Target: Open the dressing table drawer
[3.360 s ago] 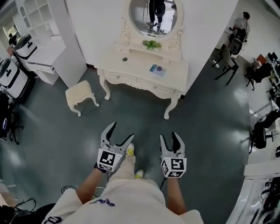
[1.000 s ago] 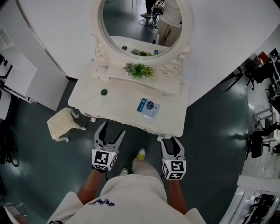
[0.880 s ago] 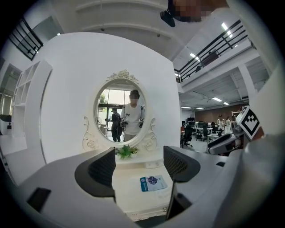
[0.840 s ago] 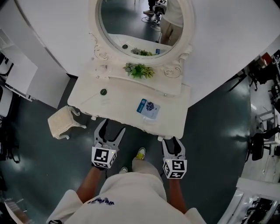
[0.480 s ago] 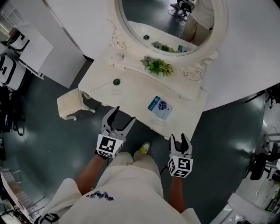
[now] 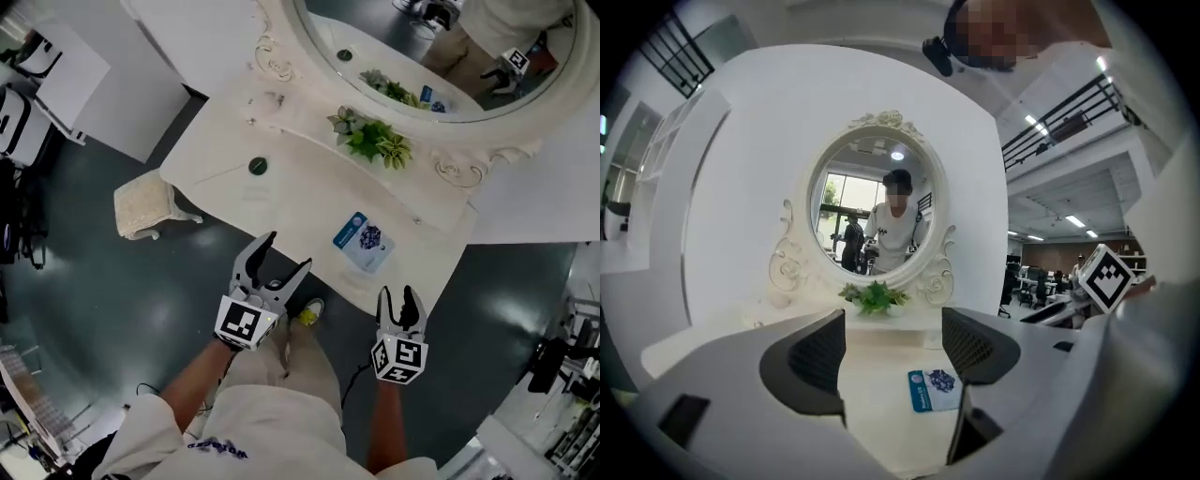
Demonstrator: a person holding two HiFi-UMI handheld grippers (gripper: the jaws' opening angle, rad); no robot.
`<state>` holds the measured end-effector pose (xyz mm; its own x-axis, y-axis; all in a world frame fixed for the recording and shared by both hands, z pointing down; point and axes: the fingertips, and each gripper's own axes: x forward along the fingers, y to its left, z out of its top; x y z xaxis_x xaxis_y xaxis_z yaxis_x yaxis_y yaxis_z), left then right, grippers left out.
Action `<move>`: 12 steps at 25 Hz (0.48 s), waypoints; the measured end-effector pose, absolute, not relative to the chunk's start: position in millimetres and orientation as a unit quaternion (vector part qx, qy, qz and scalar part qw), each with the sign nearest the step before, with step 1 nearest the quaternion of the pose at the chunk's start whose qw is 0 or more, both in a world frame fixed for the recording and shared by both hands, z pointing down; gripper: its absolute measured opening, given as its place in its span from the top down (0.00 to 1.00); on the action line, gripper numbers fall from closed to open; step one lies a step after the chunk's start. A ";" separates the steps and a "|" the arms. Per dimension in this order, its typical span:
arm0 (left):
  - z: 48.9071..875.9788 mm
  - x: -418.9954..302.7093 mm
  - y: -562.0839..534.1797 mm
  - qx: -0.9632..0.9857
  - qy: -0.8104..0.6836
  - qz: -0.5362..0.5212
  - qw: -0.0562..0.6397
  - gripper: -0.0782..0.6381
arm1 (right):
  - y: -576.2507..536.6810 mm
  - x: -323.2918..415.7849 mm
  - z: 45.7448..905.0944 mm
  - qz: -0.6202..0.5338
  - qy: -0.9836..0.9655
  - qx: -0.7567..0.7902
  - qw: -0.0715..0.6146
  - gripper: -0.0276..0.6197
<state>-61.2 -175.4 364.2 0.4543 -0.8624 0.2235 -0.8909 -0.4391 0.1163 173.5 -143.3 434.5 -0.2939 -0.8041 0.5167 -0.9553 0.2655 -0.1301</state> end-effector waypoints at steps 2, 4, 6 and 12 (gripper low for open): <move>400.8 -54.4 -181.0 0.851 -0.505 0.067 0.129 0.43 | -153.2 172.8 450.5 0.212 -0.761 0.588 0.171 0.64; 426.5 -39.7 -190.5 0.862 -0.483 0.073 0.133 0.43 | -165.4 179.1 466.5 0.201 -0.743 0.616 0.164 0.64; 446.8 -26.5 -201.0 0.872 -0.467 0.080 0.123 0.43 | -182.2 187.9 481.0 0.192 -0.731 0.635 0.158 0.64; 478.1 -4.9 -242.5 0.882 -0.452 0.064 0.117 0.44 | -225.9 196.1 501.3 0.185 -0.718 0.659 0.125 0.65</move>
